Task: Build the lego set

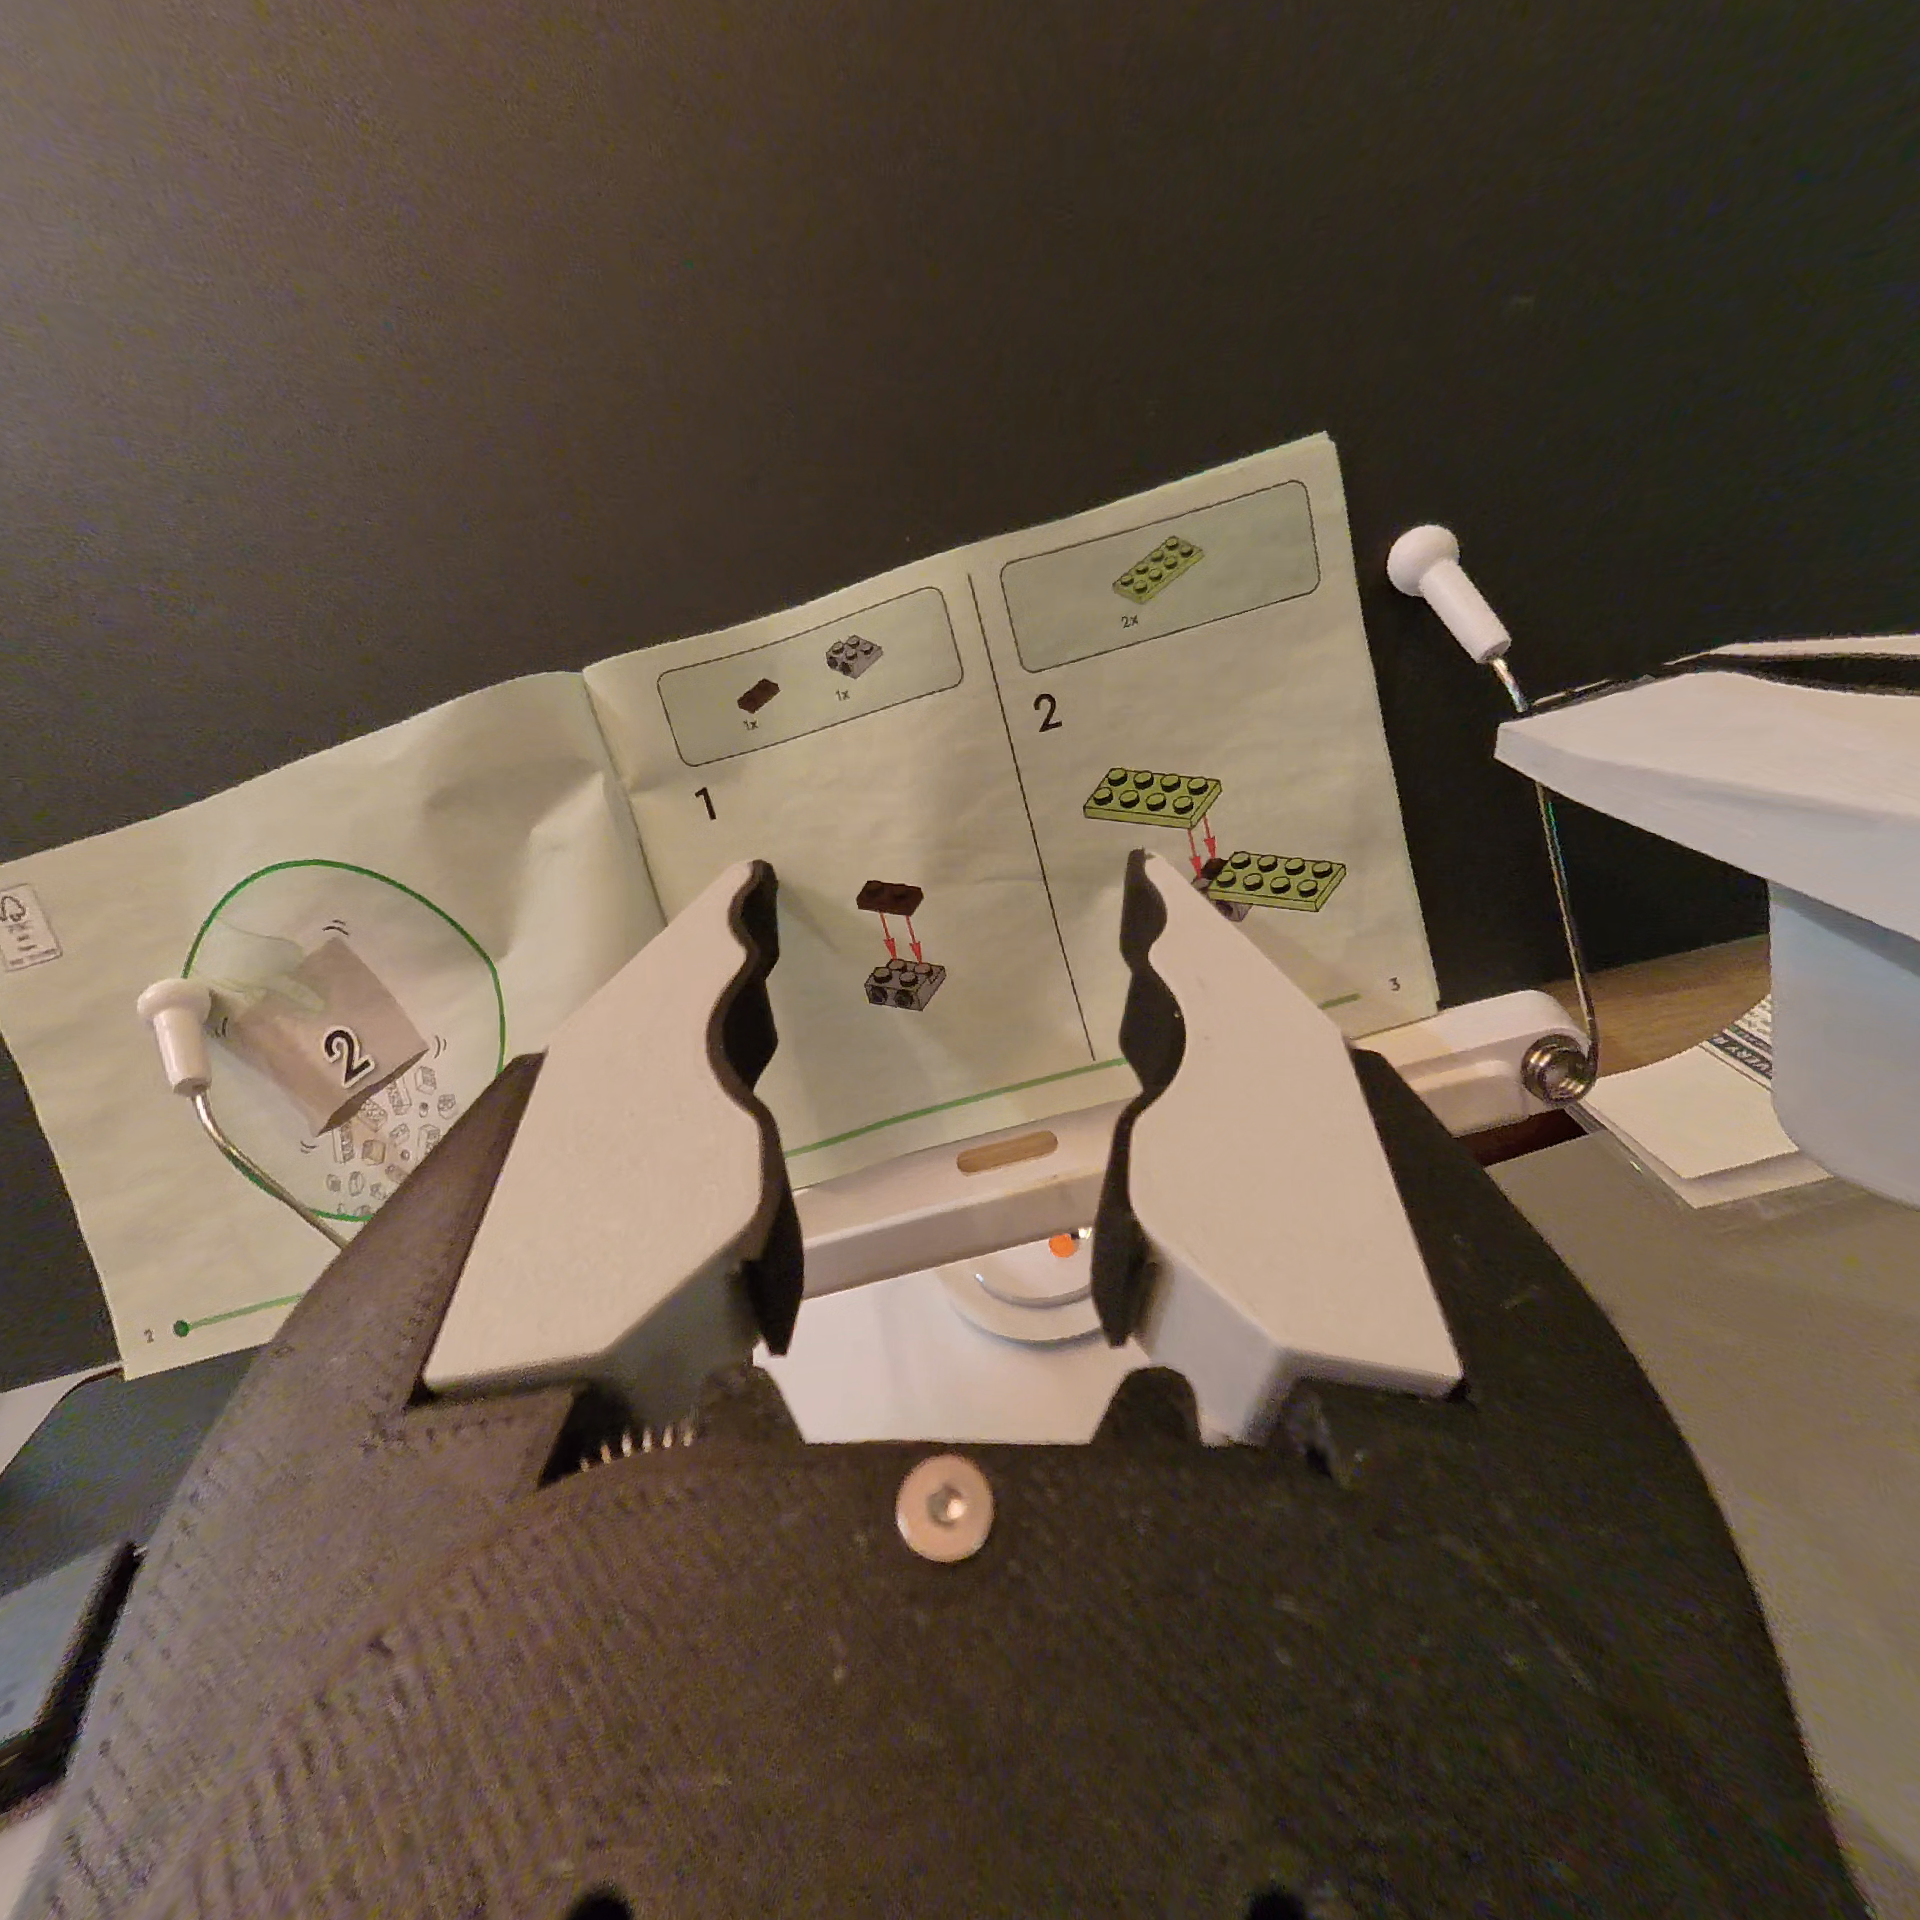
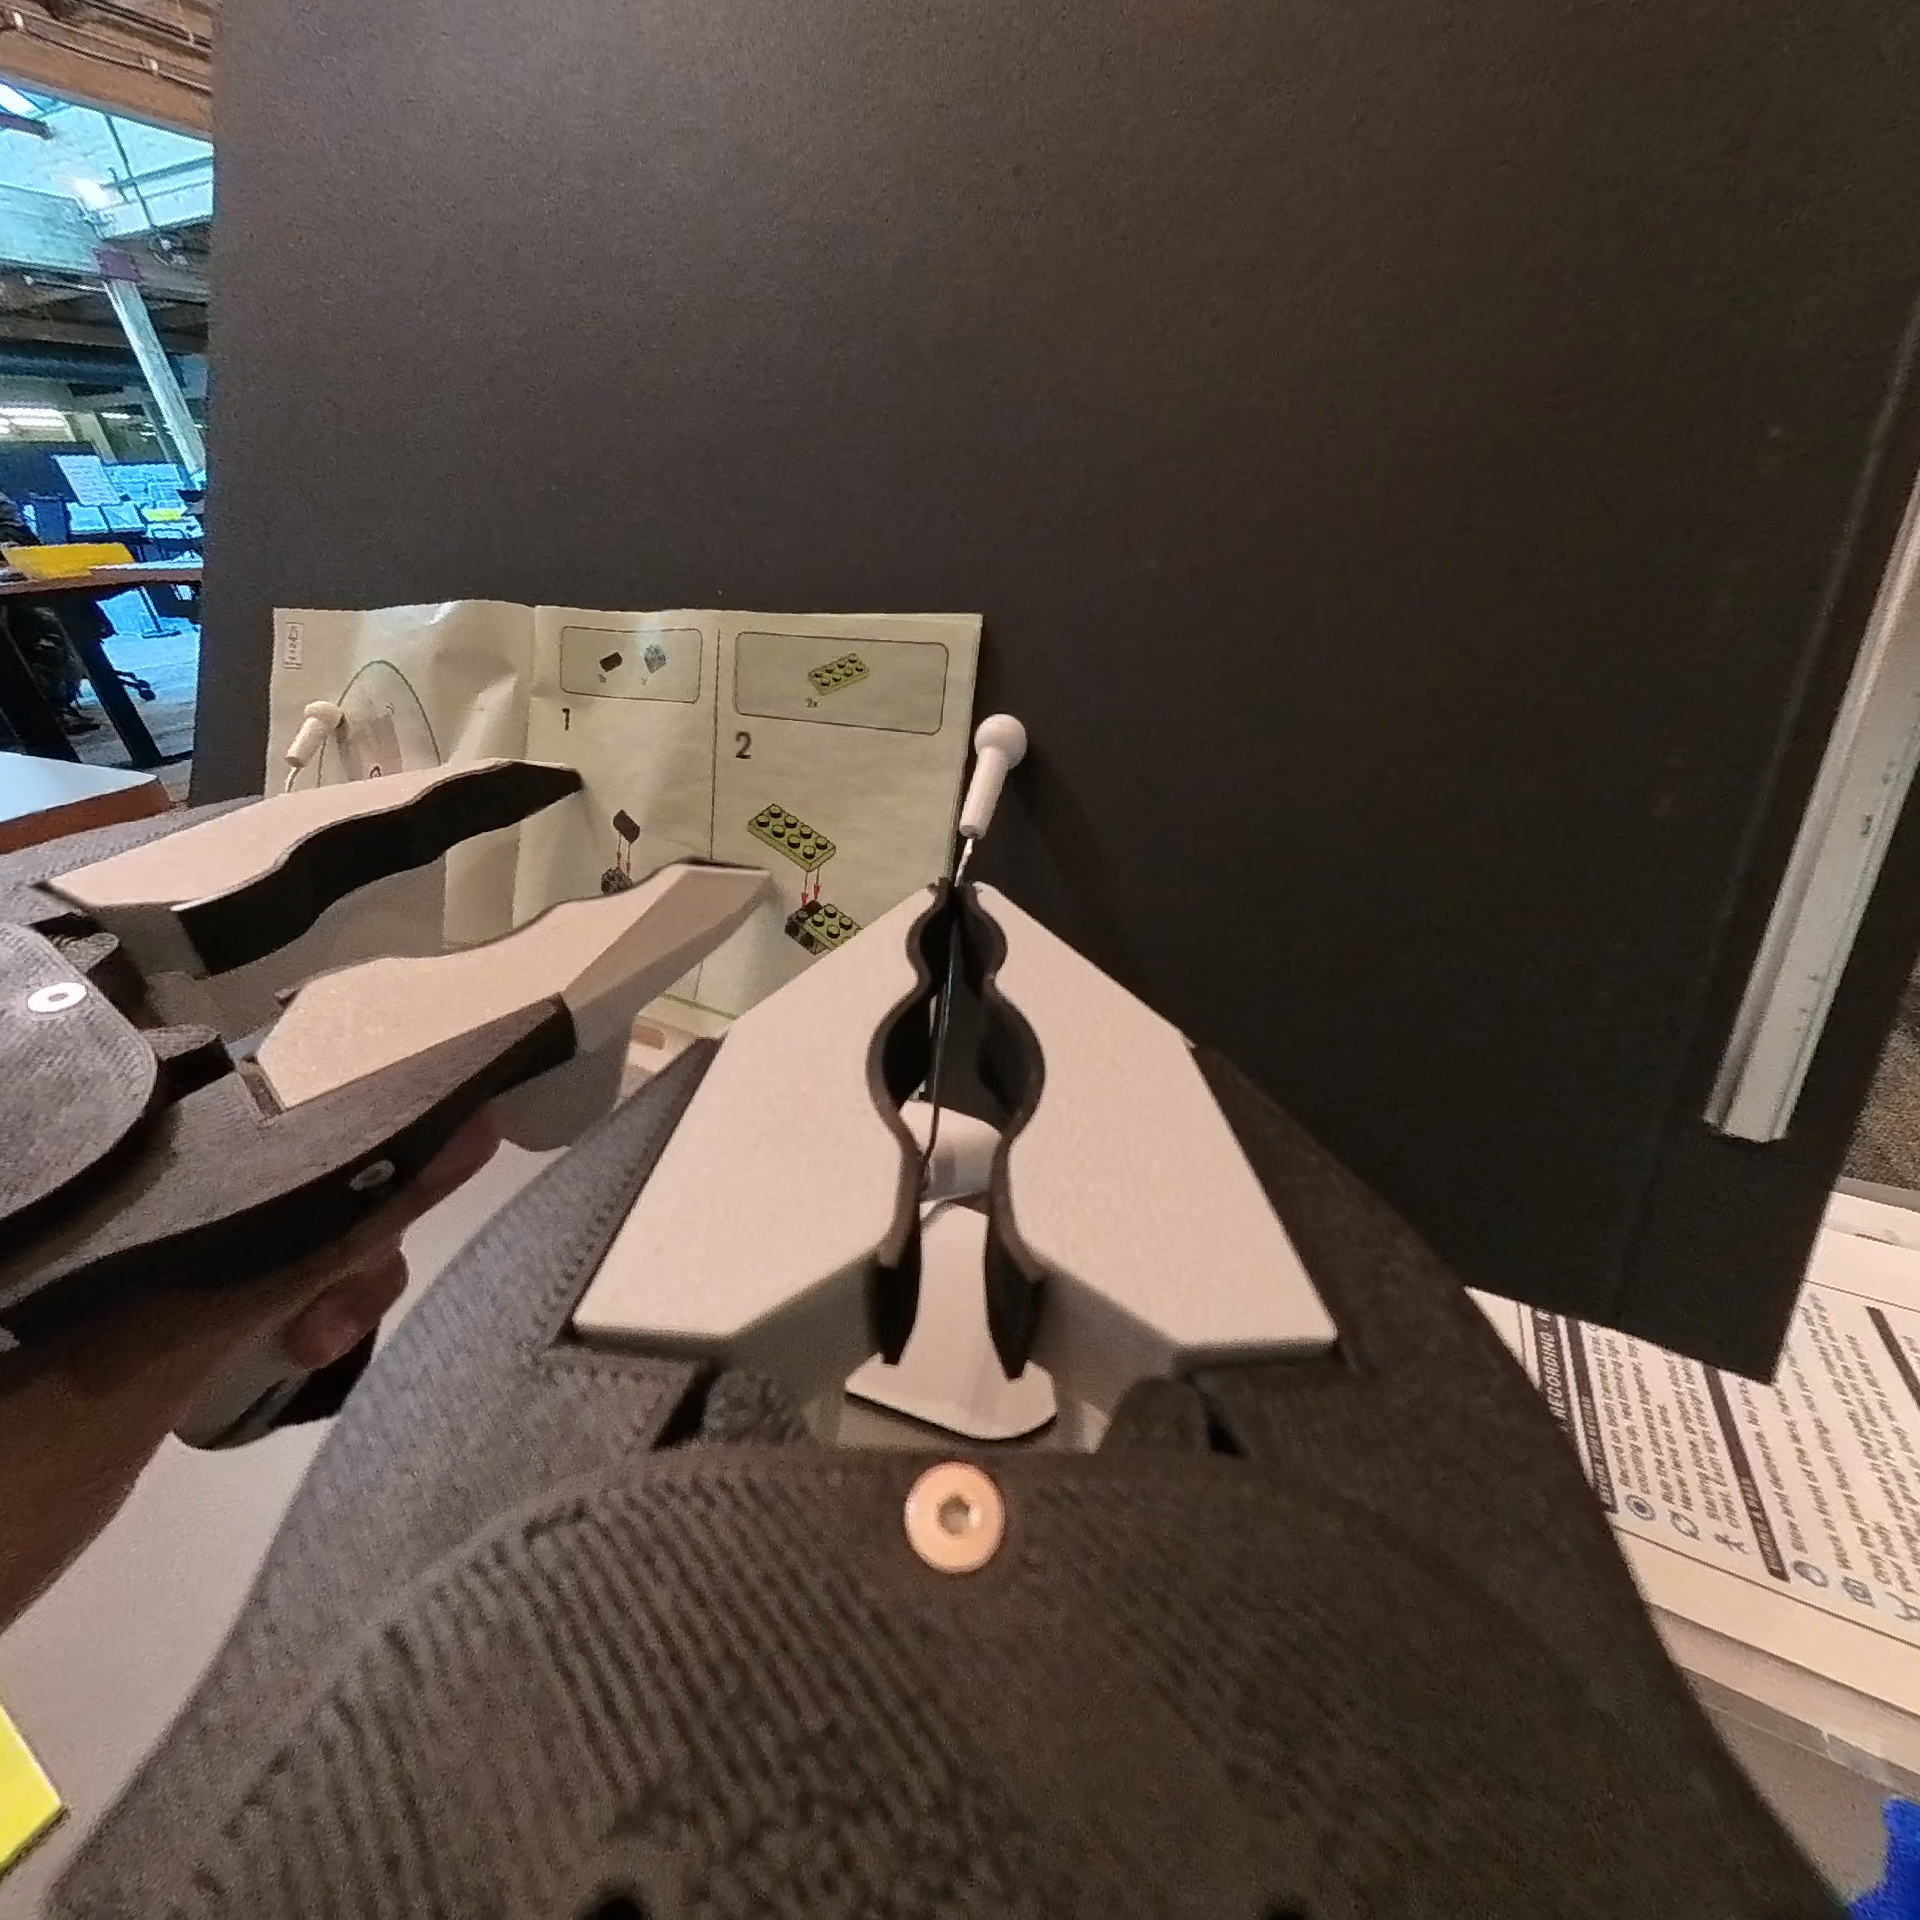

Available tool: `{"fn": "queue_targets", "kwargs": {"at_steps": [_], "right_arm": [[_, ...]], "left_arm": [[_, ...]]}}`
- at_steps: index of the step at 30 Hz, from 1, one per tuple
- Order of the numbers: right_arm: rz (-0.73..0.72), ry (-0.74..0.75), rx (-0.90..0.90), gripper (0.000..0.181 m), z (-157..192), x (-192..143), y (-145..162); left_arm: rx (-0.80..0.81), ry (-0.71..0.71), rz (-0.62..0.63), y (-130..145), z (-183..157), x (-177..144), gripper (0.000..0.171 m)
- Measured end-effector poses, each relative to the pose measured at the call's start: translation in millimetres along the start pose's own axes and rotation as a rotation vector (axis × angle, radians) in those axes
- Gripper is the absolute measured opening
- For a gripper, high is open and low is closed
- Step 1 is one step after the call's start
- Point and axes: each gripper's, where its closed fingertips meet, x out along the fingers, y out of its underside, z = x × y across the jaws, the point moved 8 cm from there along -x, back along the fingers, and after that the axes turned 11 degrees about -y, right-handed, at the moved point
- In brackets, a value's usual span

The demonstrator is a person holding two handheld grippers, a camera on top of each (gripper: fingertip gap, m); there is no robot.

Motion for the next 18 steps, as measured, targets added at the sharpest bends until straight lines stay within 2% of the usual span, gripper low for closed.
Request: {"fn": "queue_targets", "kwargs": {"at_steps": [2, 8, 12, 14, 16, 18], "right_arm": [[0.000, 0.000, -0.003, 0.000, 0.3, 0.0, 0.1], [0.001, 0.000, -0.008, 0.000, 0.3, -0.1, 0.2], [-0.002, -0.001, -0.005, 0.000, 0.2, 0.0, 0.4], [-0.001, -0.001, -0.009, 0.000, 0.2, -0.1, 0.6], [0.000, -0.002, -0.008, 0.000, 0.1, -0.1, 0.5], [-0.003, 0.000, -0.008, 0.000, 0.2, 0.1, 0.7]], "left_arm": [[0.008, 0.003, -0.003, -0.5, -1.0, -0.4, 0.059], [0.021, -0.026, -0.020, 1.2, 1.0, -0.6, 0.001], [-0.018, 0.013, -0.002, -0.2, 5.2, 0.3, 0.000], [-0.039, -0.017, 0.000, -1.1, 9.5, 0.3, 0.000], [-0.035, -0.070, -0.018, -1.3, 16.2, -0.2, 0.000], [-0.038, -0.043, -0.057, -5.0, 16.6, -4.9, 0.005]]}}
